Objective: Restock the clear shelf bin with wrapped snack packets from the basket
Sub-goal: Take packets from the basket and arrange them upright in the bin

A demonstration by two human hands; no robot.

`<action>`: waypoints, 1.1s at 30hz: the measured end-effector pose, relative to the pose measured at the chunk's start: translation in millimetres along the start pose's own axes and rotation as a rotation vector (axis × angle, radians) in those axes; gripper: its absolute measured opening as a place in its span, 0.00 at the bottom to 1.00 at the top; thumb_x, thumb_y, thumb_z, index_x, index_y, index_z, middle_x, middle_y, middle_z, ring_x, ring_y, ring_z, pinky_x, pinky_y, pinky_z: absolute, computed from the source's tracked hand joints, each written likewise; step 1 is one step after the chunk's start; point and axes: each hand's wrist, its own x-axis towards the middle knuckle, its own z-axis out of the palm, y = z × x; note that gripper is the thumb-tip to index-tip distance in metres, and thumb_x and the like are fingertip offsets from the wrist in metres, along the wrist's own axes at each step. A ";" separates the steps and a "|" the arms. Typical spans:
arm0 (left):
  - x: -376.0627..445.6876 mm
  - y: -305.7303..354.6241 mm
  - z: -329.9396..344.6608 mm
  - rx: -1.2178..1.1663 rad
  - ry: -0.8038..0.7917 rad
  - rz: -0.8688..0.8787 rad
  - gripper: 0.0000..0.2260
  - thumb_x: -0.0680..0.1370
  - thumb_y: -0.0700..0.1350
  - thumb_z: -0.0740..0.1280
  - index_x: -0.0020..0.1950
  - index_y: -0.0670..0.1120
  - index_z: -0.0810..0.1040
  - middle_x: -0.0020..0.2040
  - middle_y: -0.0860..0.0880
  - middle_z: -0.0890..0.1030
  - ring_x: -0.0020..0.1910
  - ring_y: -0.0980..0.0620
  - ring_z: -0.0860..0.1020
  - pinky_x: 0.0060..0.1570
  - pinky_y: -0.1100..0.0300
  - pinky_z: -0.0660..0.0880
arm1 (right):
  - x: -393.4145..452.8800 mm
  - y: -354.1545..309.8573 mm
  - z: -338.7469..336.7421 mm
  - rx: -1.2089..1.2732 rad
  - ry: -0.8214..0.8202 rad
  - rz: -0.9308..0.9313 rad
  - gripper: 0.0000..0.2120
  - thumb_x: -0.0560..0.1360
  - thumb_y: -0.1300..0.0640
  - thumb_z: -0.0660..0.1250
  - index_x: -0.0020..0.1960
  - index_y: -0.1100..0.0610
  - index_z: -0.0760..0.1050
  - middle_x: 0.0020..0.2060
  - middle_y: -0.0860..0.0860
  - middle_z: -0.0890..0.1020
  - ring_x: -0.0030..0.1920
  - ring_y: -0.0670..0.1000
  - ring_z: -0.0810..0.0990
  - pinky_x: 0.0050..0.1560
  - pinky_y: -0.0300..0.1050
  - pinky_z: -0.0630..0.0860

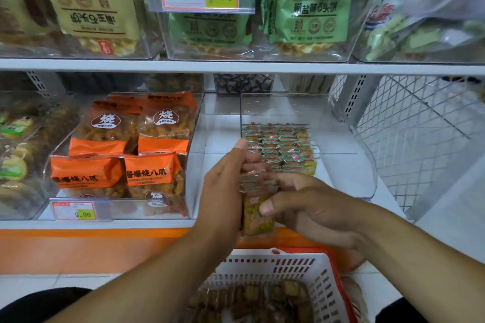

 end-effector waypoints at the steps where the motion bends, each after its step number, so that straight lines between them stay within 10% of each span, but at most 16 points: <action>1: 2.4 -0.7 3.6 0.006 -0.004 0.002 0.22 0.69 0.66 0.68 0.42 0.49 0.85 0.48 0.41 0.86 0.45 0.44 0.85 0.46 0.47 0.82 | -0.7 -2.1 -2.3 -0.022 -0.004 0.000 0.23 0.67 0.70 0.69 0.62 0.62 0.78 0.53 0.59 0.83 0.51 0.54 0.83 0.53 0.44 0.79; 4: 14.3 -6.3 11.7 0.044 -0.007 0.014 0.22 0.77 0.65 0.63 0.50 0.48 0.83 0.50 0.48 0.87 0.50 0.48 0.86 0.52 0.48 0.81 | -1.3 -15.0 -17.7 -0.130 0.048 -0.035 0.24 0.69 0.70 0.71 0.64 0.61 0.77 0.55 0.57 0.85 0.54 0.55 0.84 0.51 0.45 0.82; 8: 23.6 -21.5 10.5 0.449 -0.117 0.185 0.10 0.82 0.60 0.62 0.57 0.59 0.78 0.53 0.60 0.84 0.52 0.62 0.82 0.47 0.68 0.76 | -0.8 -38.5 -67.4 -0.796 0.546 -0.138 0.25 0.67 0.65 0.78 0.61 0.53 0.75 0.50 0.50 0.86 0.52 0.51 0.84 0.53 0.47 0.81; 11: 25.8 -40.8 3.4 1.076 -0.394 0.336 0.21 0.79 0.57 0.68 0.71 0.58 0.70 0.68 0.56 0.75 0.65 0.55 0.75 0.62 0.55 0.76 | 4.5 -37.3 -101.5 -1.127 0.720 -0.026 0.24 0.63 0.57 0.81 0.52 0.49 0.72 0.43 0.44 0.82 0.41 0.44 0.82 0.37 0.36 0.74; 14: 22.9 -67.2 -1.8 1.511 -0.555 0.498 0.36 0.77 0.59 0.67 0.81 0.54 0.54 0.81 0.52 0.60 0.79 0.50 0.57 0.78 0.58 0.48 | 24.5 -21.9 -124.0 -1.237 0.699 0.143 0.25 0.64 0.56 0.80 0.54 0.54 0.69 0.46 0.48 0.79 0.43 0.43 0.80 0.35 0.35 0.70; 21: 22.2 -85.5 -3.4 1.615 -0.502 0.610 0.39 0.76 0.62 0.66 0.81 0.53 0.52 0.80 0.51 0.62 0.79 0.49 0.57 0.74 0.56 0.38 | 42.4 -4.5 -150.1 -1.057 0.691 0.366 0.36 0.65 0.68 0.79 0.68 0.56 0.67 0.58 0.56 0.79 0.58 0.57 0.78 0.55 0.48 0.78; 27: 20.6 -87.3 -3.6 1.642 -0.500 0.600 0.38 0.76 0.63 0.65 0.81 0.52 0.54 0.78 0.51 0.64 0.78 0.49 0.60 0.78 0.53 0.45 | 47.7 -5.2 -140.5 -1.035 0.702 0.387 0.54 0.70 0.72 0.73 0.82 0.55 0.42 0.66 0.60 0.76 0.57 0.57 0.78 0.53 0.47 0.80; 29: 20.2 -87.1 -3.0 1.643 -0.501 0.596 0.38 0.76 0.63 0.65 0.81 0.52 0.54 0.78 0.52 0.65 0.77 0.49 0.60 0.79 0.52 0.47 | 48.9 -5.7 -136.5 -1.062 0.666 0.414 0.56 0.70 0.74 0.70 0.81 0.54 0.34 0.70 0.61 0.74 0.50 0.54 0.80 0.37 0.41 0.80; 33: 21.7 -87.4 -4.2 1.639 -0.502 0.615 0.38 0.75 0.63 0.66 0.80 0.53 0.55 0.77 0.52 0.66 0.76 0.49 0.62 0.78 0.52 0.49 | 50.9 -5.8 -140.7 -1.043 0.727 0.380 0.53 0.70 0.75 0.66 0.82 0.54 0.37 0.73 0.59 0.72 0.58 0.55 0.79 0.36 0.40 0.77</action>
